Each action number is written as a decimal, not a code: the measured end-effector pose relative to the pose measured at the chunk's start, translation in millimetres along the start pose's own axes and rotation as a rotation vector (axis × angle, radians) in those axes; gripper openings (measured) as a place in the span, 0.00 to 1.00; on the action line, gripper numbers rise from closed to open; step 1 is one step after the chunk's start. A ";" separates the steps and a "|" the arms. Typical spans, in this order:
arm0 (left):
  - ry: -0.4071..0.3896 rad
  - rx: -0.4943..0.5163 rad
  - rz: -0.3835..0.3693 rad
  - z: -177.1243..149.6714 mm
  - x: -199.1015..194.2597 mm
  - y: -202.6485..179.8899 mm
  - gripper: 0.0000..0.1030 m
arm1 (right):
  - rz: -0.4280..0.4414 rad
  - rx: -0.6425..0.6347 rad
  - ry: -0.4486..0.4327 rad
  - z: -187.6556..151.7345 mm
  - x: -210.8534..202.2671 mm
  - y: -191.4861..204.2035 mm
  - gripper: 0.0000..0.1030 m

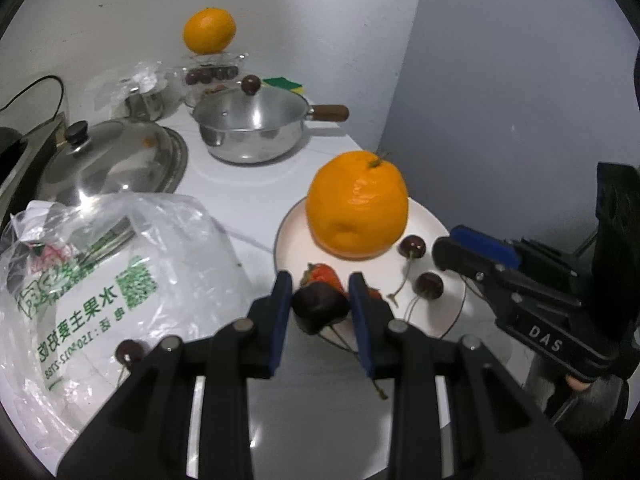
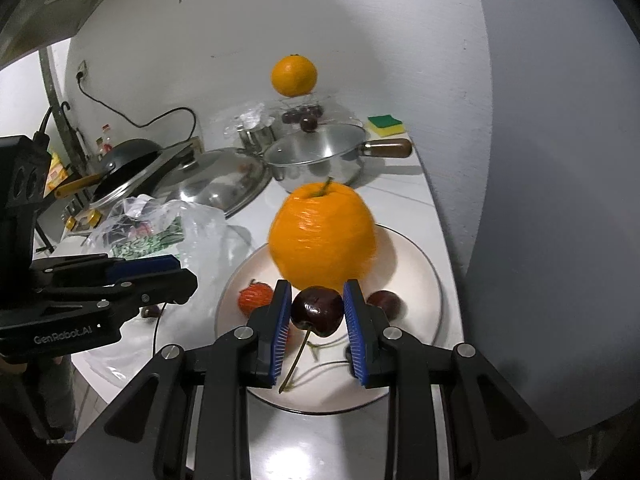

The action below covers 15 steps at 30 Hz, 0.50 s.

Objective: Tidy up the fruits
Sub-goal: 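Lower the cherries onto the plate and open both grippers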

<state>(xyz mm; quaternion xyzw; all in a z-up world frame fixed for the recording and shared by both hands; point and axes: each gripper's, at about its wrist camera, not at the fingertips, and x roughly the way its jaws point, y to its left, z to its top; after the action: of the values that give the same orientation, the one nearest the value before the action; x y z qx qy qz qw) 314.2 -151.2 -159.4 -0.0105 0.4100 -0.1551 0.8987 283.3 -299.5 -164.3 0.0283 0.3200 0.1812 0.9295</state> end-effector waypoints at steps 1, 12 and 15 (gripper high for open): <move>0.003 0.003 -0.002 0.5 1.8 -1.7 0.29 | -0.003 0.002 0.001 -0.6 0.1 -2.8 0.28; 0.026 0.027 -0.027 8.0 22.7 -21.5 0.29 | -0.031 0.039 0.010 -4.4 4.7 -34.6 0.28; 0.033 0.036 -0.035 9.8 28.7 -26.7 0.29 | -0.035 0.046 0.014 -5.6 7.2 -40.2 0.28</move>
<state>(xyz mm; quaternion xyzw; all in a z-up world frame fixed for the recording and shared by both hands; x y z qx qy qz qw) 331.9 -185.9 -170.1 0.0013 0.4218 -0.1786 0.8889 297.9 -334.8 -179.8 0.0431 0.3310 0.1576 0.9294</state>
